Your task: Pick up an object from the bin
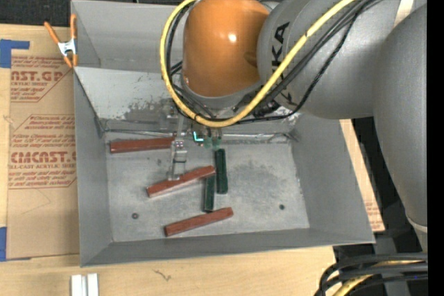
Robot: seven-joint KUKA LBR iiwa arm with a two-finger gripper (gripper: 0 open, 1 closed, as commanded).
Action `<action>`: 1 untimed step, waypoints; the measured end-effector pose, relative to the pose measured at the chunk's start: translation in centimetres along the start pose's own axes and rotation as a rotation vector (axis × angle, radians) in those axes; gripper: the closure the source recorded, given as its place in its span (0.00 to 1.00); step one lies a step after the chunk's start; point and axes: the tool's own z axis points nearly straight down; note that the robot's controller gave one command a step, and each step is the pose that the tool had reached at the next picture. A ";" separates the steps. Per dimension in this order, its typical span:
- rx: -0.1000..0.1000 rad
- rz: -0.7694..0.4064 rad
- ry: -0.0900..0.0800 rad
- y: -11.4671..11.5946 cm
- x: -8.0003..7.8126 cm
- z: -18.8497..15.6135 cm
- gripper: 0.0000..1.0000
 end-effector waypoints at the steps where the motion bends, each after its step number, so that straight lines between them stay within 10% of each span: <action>1: 0.002 0.039 0.001 -3.8 0.3 15.4 0.00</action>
Offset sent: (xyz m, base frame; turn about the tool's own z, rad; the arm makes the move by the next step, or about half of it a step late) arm -0.0011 -0.0373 -0.1493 0.0385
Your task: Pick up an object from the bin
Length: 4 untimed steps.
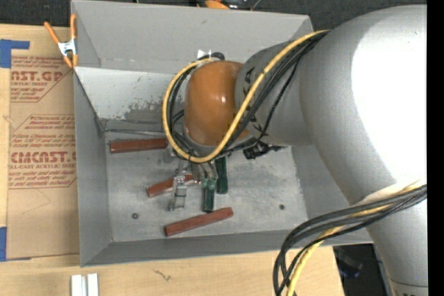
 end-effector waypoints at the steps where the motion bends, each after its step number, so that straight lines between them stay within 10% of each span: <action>1: -0.003 -0.001 -0.008 0.1 -0.2 -0.5 1.00; 2: -0.003 -0.010 -0.016 -1.9 1.4 -14.8 1.00; 3: -0.001 -0.005 0.000 -2.5 5.6 -8.7 1.00; 4: -0.002 -0.004 -0.007 -2.5 5.3 -9.0 0.00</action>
Offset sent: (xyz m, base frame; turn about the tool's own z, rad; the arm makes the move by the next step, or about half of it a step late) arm 0.0000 0.0000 0.0000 0.0000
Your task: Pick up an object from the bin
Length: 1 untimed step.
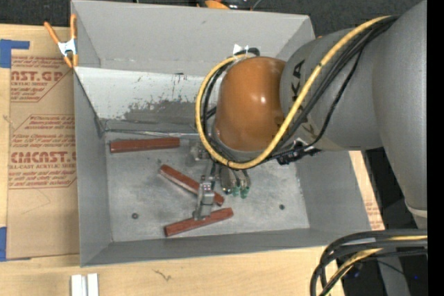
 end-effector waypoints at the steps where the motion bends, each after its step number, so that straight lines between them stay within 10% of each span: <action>1: 0.001 -0.234 0.003 -4.4 -5.0 9.1 0.00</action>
Offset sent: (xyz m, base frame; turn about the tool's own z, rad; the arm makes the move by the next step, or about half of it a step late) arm 0.0493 -0.0447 -0.0889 -0.2355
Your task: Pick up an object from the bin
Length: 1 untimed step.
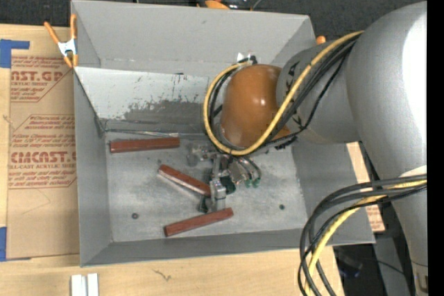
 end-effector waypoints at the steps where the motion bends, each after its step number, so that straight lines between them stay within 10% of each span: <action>1: -0.001 -0.001 0.000 0.1 -0.1 -0.4 1.00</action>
Offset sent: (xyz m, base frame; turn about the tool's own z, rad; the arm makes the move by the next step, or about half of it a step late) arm 0.0000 0.0000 0.0000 0.0000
